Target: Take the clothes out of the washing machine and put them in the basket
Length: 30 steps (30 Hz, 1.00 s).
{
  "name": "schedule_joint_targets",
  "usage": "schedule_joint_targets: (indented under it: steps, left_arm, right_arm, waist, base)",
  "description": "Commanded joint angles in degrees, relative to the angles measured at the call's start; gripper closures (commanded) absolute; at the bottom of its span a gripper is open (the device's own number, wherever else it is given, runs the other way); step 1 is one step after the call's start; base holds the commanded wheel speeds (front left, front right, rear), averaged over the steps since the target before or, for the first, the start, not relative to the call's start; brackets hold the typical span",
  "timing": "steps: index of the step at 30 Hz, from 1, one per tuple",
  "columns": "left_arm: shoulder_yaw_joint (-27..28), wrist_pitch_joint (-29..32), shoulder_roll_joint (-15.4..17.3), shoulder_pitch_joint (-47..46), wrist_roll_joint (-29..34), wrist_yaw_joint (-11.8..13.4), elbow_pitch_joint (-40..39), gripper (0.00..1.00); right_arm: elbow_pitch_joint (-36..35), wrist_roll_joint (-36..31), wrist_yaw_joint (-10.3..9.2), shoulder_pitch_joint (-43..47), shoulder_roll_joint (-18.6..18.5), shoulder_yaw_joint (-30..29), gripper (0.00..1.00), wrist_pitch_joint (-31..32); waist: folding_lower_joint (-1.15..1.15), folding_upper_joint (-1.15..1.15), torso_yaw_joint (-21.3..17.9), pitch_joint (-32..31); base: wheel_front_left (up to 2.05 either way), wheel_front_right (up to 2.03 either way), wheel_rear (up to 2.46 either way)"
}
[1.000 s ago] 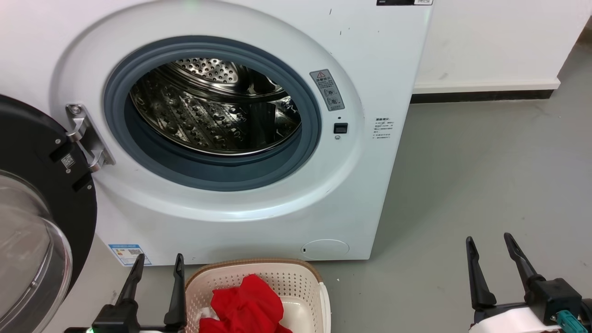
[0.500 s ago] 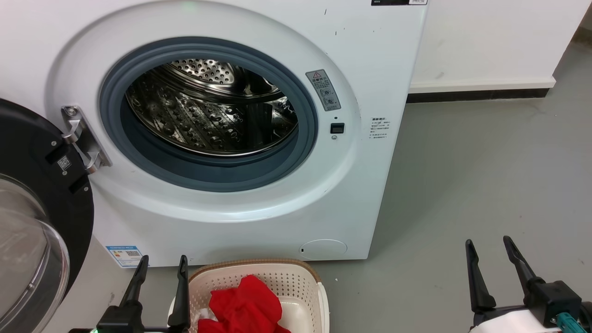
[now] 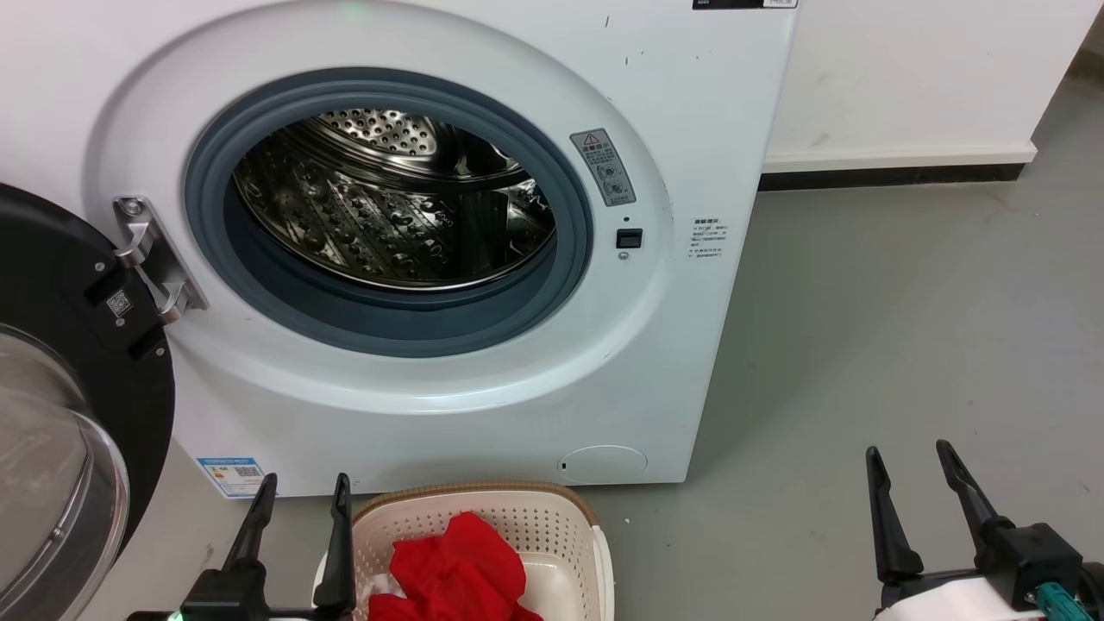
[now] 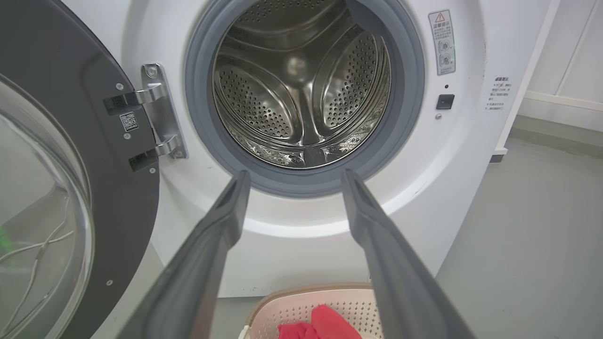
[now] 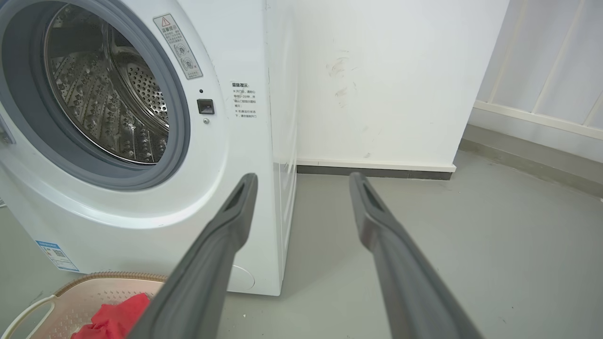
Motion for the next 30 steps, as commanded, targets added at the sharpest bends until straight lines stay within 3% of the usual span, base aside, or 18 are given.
schedule_joint_targets:
  steps: [1,11,12,17,30]
  left_arm:
    - [0.36,-0.15,-0.11,0.73,-0.30,0.11,-0.09,0.00]
    - [0.40,-0.15,-0.22,0.73,-0.32,0.44,-0.60,0.00]
    - [0.17,0.00,-0.10,0.12,-0.51,0.11,-0.15,1.00]
    - [0.48,1.02,-0.14,-0.52,-2.58,0.03,1.85,1.00]
    - [1.00,4.59,-0.15,-2.86,-18.05,-0.51,3.39,1.00]
  right_arm:
    - [0.17,0.30,-0.07,-0.70,0.05,-0.03,0.00,-0.13]
    - [0.15,0.52,-0.07,-0.58,0.05,0.00,0.00,-0.13]
    - [0.25,0.47,0.00,0.05,0.01,-0.01,1.00,0.00]
    - [1.65,2.66,0.00,0.05,0.05,0.00,1.00,0.59]
    - [2.59,18.44,-0.01,-1.98,0.03,-0.63,1.00,4.30]
  waist:
    - [0.00,0.00,0.02,0.05]
    - [0.00,0.00,0.28,0.42]
    - [0.00,0.00,0.27,0.41]
    - [0.00,0.00,0.29,0.43]
    - [0.00,0.00,0.39,0.53]
  base:
    - [0.00,0.00,0.00]
    - [0.00,0.00,0.00]
    - [0.00,0.00,0.00]
    - [0.00,0.00,0.00]
    - [0.00,0.00,0.00]
